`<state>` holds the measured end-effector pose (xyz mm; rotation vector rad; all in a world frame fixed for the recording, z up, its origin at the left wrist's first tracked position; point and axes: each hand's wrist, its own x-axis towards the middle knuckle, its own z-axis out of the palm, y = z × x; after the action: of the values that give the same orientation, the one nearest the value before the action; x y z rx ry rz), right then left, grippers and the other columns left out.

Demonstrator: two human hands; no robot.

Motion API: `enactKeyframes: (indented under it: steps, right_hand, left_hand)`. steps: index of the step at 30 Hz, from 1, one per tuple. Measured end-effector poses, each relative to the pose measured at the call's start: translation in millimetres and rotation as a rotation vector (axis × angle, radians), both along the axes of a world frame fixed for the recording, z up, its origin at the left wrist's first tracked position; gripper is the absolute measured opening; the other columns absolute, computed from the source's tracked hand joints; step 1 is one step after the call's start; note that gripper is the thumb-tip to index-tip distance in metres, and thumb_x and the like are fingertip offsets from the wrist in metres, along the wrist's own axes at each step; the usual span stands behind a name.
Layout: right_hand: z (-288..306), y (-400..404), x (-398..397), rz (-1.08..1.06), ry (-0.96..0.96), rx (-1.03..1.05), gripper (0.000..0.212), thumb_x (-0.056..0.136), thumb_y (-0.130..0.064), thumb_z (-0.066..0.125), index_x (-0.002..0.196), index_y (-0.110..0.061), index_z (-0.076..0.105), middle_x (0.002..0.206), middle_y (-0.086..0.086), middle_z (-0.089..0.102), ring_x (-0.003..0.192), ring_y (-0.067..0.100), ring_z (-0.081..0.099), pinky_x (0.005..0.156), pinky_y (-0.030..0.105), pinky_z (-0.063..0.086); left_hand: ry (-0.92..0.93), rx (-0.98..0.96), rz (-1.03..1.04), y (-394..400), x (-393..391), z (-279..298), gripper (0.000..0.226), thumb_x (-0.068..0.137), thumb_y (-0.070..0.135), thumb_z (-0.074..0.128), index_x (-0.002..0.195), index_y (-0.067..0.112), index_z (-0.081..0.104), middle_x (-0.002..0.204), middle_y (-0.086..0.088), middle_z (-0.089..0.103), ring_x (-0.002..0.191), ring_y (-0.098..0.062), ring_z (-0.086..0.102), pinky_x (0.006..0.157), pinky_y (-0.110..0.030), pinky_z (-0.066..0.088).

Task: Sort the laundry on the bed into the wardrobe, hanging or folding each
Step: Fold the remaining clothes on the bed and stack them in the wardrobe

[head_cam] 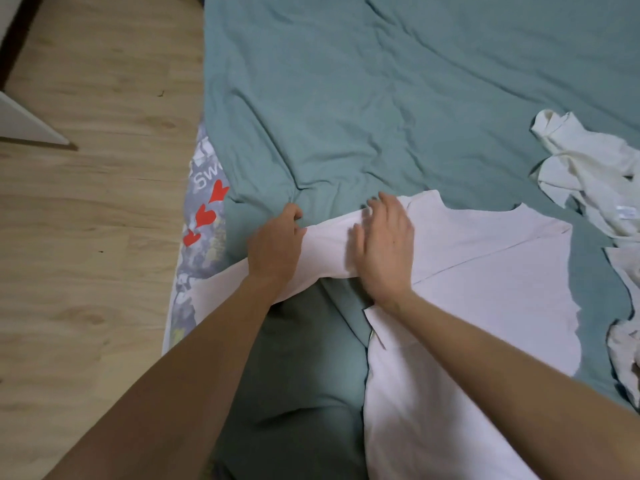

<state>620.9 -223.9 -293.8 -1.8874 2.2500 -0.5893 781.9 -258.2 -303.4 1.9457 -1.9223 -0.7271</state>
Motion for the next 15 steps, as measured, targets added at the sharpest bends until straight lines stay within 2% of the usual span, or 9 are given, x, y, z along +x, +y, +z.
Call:
enactKeyframes:
  steps: [2,3,5,8,10,11,13,15]
  right_hand:
    - [-11.1,19.9,25.1,-0.038,-0.041,0.190,0.058,0.098,-0.033,0.038,0.146,0.000,0.030,0.155,0.018,0.024,0.146,0.029,0.016,0.118,0.038,0.013]
    - [-17.9,24.1,35.2,-0.055,-0.040,0.260,0.066,0.099,-0.042,0.027,0.149,0.000,0.019,0.158,0.018,0.015,0.147,0.028,0.009,0.120,0.037,0.006]
    - [-28.1,25.2,53.5,-0.058,-0.016,0.320,0.076,0.094,-0.050,0.009,0.150,0.001,0.009,0.159,0.018,0.007,0.148,0.027,0.003,0.120,0.037,0.000]
    - [-34.9,30.7,81.5,0.026,-0.006,0.371,0.071,0.100,-0.048,0.019,0.150,0.001,0.005,0.159,0.017,0.002,0.148,0.027,-0.001,0.120,0.035,-0.003]
    - [-35.8,42.8,103.8,0.166,-0.018,0.359,0.075,0.096,-0.051,0.012,0.151,0.000,0.007,0.159,0.016,0.005,0.148,0.027,0.003,0.119,0.034,-0.001]
    - [-36.8,48.9,113.1,0.241,-0.027,0.359,0.079,0.092,-0.053,0.007,0.151,0.000,0.009,0.159,0.015,0.007,0.148,0.027,0.004,0.119,0.033,0.001]
    - [-42.4,56.7,122.4,0.334,-0.054,0.353,0.080,0.090,-0.053,0.008,0.150,0.000,0.009,0.159,0.015,0.008,0.148,0.026,0.006,0.119,0.031,0.001]
    - [-44.7,57.6,121.2,0.335,-0.064,0.348,0.074,0.096,-0.049,0.018,0.150,-0.001,0.010,0.159,0.014,0.007,0.148,0.026,0.006,0.120,0.030,0.002]
  left_hand:
    - [-0.035,-0.125,0.049,4.3,10.9,0.4,0.023,0.093,0.014,0.052,0.115,0.015,0.059,0.097,-0.010,0.065,0.093,-0.032,0.057,0.078,-0.042,0.045]
    - [-0.029,-0.172,0.087,7.6,17.9,1.2,0.025,0.092,0.013,0.055,0.116,0.013,0.061,0.103,-0.011,0.065,0.098,-0.032,0.056,0.083,-0.043,0.045]
    - [-0.014,-0.202,0.208,21.1,39.6,0.9,0.029,0.089,0.015,0.060,0.118,0.011,0.061,0.115,-0.011,0.063,0.109,-0.032,0.054,0.093,-0.045,0.043]
    - [0.049,-0.036,0.541,51.3,77.4,-3.8,0.038,0.090,0.024,0.061,0.124,0.008,0.054,0.125,-0.016,0.054,0.116,-0.035,0.049,0.095,-0.045,0.039]
    - [0.201,0.178,0.697,65.4,97.0,-7.0,0.041,0.092,0.032,0.060,0.123,0.005,0.053,0.124,-0.018,0.056,0.116,-0.036,0.051,0.088,-0.037,0.040]
    - [0.271,0.262,0.712,70.8,104.0,-9.4,0.041,0.093,0.035,0.059,0.120,0.004,0.056,0.121,-0.018,0.059,0.114,-0.034,0.054,0.084,-0.031,0.038]
    - [0.351,0.309,0.709,75.6,114.5,-13.0,0.041,0.092,0.037,0.061,0.115,0.003,0.062,0.116,-0.017,0.064,0.108,-0.031,0.058,0.081,-0.027,0.038]
    - [0.438,0.306,0.737,76.7,122.6,-16.3,0.041,0.088,0.039,0.065,0.102,0.001,0.068,0.099,-0.014,0.067,0.086,-0.024,0.062,0.075,-0.026,0.039]
